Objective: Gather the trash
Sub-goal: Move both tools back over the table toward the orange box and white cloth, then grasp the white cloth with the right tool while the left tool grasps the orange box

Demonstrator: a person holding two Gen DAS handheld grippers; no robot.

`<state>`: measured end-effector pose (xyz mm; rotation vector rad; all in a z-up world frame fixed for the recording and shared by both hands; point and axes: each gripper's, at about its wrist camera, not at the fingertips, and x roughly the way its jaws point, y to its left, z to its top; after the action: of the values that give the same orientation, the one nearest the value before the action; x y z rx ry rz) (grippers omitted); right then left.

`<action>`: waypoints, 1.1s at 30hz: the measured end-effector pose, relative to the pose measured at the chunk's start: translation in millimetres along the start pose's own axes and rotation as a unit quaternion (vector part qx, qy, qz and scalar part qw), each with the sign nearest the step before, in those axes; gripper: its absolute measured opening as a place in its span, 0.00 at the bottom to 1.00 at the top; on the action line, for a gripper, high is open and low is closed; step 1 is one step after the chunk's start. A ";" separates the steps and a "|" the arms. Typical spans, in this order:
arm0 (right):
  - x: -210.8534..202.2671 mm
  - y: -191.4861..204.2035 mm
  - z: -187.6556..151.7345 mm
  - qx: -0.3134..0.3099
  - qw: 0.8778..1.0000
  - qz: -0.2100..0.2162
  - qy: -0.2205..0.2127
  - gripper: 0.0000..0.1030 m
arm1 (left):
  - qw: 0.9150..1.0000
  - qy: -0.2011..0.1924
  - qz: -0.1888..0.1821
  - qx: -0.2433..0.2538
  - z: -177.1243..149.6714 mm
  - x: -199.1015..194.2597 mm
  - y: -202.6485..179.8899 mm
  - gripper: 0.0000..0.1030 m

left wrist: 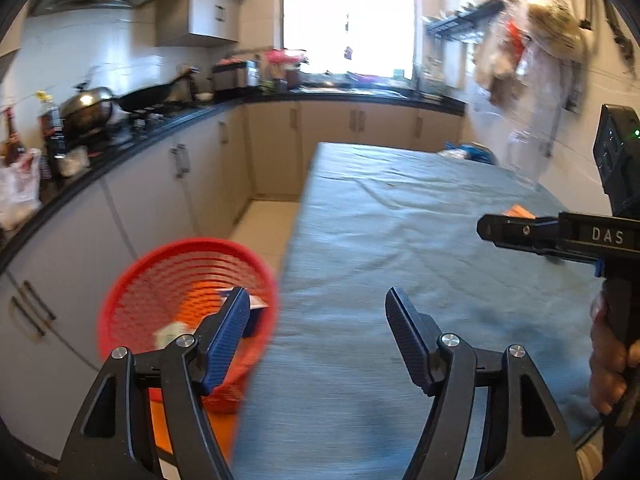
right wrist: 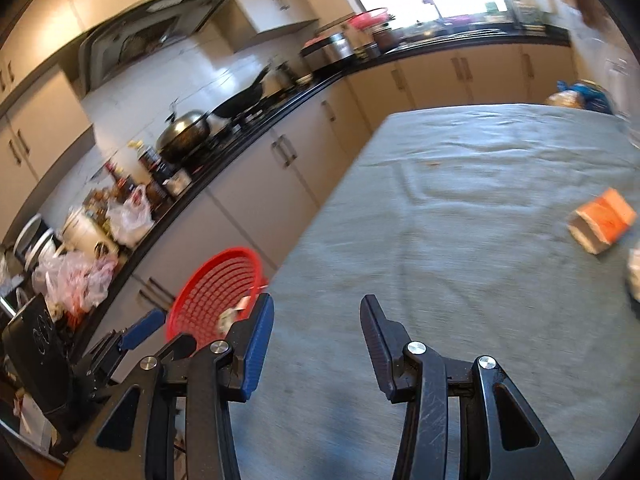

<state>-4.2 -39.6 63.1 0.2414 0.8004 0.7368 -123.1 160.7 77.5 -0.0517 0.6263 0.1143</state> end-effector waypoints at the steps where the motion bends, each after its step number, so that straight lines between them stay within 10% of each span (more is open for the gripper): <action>1: -10.7 -12.5 0.0 0.010 1.000 -0.007 -0.008 0.48 | 1.000 0.007 -0.014 0.005 2.1 3.5 -10.5 0.67; 16: -117.6 -189.6 25.0 0.164 0.964 -0.198 -0.076 0.57 | 0.985 0.061 -0.134 0.087 40.8 46.2 -136.3 0.67; 27: -71.6 -246.9 19.1 0.206 0.963 -0.171 -0.014 0.57 | 0.974 0.090 -0.168 0.121 82.1 94.1 -191.6 0.76; 33: -81.4 -251.7 12.2 0.220 0.963 -0.147 -0.049 0.34 | 0.972 0.089 -0.163 0.144 101.9 125.8 -229.4 0.77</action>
<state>94.1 -277.7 1.6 0.5419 0.8767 0.2584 65.4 -47.0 89.2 0.1179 0.7990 -0.3037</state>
